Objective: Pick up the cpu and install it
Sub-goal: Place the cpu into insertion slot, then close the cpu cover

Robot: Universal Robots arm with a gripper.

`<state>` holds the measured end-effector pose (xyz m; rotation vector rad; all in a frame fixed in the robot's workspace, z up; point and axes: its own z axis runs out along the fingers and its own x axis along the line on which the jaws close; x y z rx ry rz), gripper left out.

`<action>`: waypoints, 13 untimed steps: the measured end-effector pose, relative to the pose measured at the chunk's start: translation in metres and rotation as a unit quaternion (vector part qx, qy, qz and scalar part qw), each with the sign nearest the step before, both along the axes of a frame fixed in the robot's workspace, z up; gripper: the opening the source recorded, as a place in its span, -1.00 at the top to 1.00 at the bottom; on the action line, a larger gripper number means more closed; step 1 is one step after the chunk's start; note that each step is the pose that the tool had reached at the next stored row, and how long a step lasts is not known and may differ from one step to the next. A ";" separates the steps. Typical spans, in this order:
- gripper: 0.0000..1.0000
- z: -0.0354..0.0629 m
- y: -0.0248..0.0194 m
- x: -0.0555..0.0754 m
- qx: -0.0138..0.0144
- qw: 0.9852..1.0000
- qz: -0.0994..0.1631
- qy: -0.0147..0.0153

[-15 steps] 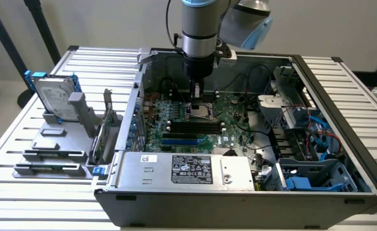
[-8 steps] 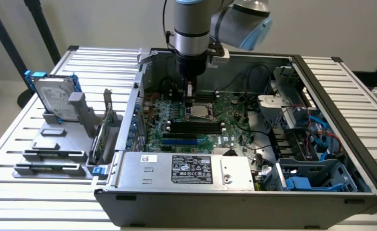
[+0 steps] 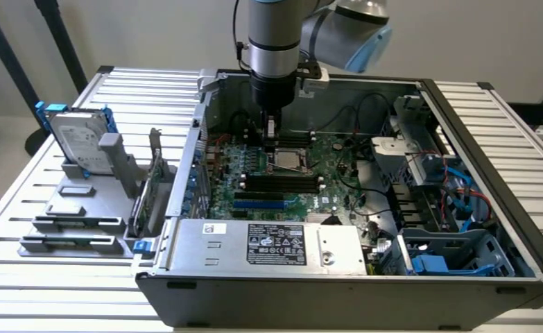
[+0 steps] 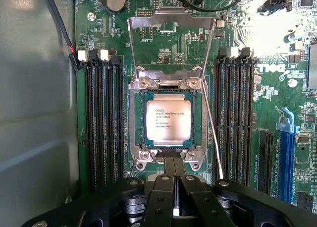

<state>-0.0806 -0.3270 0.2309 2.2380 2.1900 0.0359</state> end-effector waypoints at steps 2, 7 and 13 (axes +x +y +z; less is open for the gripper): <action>0.79 0.0000 0.0000 0.000 0.000 1.000 0.000 0.000; 0.79 0.0000 0.0000 0.000 0.000 1.000 0.000 0.000; 0.79 0.0000 0.0000 0.000 0.000 1.000 0.000 0.000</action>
